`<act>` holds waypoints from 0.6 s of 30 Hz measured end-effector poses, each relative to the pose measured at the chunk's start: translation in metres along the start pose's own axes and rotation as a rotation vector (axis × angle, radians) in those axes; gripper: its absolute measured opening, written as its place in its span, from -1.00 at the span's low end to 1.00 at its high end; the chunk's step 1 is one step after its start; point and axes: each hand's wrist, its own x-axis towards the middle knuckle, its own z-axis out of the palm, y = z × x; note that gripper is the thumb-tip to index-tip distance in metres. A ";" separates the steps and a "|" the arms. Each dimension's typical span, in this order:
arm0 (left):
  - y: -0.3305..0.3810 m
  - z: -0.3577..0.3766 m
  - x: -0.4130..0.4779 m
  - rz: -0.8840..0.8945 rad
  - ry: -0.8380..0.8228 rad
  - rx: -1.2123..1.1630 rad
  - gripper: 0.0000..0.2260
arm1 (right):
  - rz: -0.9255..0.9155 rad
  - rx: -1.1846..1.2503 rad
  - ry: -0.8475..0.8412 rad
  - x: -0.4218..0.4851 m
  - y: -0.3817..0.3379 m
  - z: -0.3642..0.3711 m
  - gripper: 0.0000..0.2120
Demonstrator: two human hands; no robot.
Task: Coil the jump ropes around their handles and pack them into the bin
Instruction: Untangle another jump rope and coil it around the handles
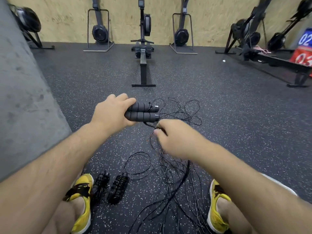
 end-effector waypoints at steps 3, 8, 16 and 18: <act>0.006 -0.002 -0.004 0.142 -0.076 0.017 -0.51 | -0.115 -0.248 0.091 -0.002 0.011 -0.024 -0.80; 0.021 -0.005 -0.016 0.404 -0.183 -0.245 -0.48 | -0.164 -0.125 0.134 0.021 0.046 -0.040 -0.86; 0.040 -0.020 -0.016 0.204 0.091 -0.449 -0.50 | 0.004 0.046 -0.111 0.036 0.056 0.018 -0.82; 0.039 -0.015 -0.010 0.132 0.134 -0.367 -0.47 | 0.014 0.019 -0.146 0.031 0.037 0.035 -0.82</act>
